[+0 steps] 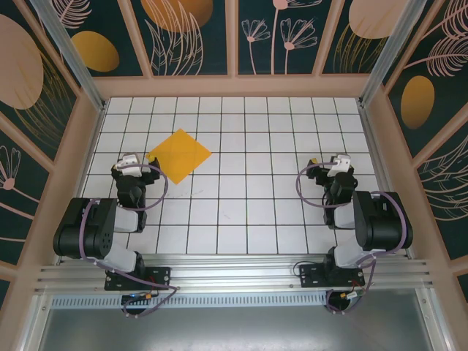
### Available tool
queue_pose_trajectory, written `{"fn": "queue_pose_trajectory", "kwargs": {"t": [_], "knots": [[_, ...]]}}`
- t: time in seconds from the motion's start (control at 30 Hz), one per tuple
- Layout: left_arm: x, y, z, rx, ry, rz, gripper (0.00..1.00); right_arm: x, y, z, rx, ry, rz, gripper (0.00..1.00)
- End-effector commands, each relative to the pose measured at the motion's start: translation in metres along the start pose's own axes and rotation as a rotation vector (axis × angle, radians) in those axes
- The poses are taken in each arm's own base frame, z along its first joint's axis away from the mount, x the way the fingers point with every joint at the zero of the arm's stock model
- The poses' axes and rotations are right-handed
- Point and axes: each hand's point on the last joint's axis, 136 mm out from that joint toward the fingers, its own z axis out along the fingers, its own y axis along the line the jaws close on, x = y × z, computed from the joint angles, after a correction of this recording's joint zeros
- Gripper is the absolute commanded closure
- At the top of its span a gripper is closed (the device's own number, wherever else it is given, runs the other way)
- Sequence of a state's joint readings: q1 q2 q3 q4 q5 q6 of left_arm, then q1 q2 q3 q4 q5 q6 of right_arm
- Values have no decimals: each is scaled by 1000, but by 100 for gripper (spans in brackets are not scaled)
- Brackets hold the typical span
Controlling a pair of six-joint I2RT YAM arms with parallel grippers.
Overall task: Fold a paper plane with a square sheet of paper (pick it up from the middle)
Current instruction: Move the square sheet of paper to the center of the table.
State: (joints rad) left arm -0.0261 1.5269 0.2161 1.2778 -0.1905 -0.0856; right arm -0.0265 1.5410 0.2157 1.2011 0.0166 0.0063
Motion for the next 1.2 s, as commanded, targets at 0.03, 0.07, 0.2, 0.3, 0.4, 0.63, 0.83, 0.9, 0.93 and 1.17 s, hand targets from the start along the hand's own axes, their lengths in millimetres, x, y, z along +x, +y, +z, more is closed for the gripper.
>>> {"fn": "queue_pose_trajectory", "kwargs": {"t": [0.03, 0.07, 0.2, 0.3, 0.4, 0.63, 0.83, 0.9, 0.93, 1.17], "knots": [[-11, -1, 2, 11, -34, 0, 1, -18, 4, 3, -21, -63, 10, 1], [-10, -2, 2, 12, -32, 0, 1, -19, 4, 2, -21, -64, 10, 1], [-11, -2, 2, 13, -34, 1, 1, -19, 4, 3, -21, -64, 11, 1], [-11, -1, 2, 12, -34, 0, 1, -18, 3, 3, -20, -63, 10, 1], [-11, -1, 2, 11, -34, 1, 1, -18, 3, 3, -20, -64, 11, 1], [-11, -1, 2, 11, -35, 1, 1, -18, 3, 3, -19, -63, 10, 1], [-11, -1, 2, 11, -35, 1, 1, -18, 3, 3, -20, -63, 10, 1], [-11, -1, 2, 11, -34, 1, 1, -18, 3, 3, -20, -63, 11, 1], [-10, -1, 2, 11, -33, 2, 1, -18, 3, 3, -20, -63, 11, 1], [-10, -2, 2, 14, -33, 1, 1, -18, 14, 2, -78, -54, -13, 1]]}}
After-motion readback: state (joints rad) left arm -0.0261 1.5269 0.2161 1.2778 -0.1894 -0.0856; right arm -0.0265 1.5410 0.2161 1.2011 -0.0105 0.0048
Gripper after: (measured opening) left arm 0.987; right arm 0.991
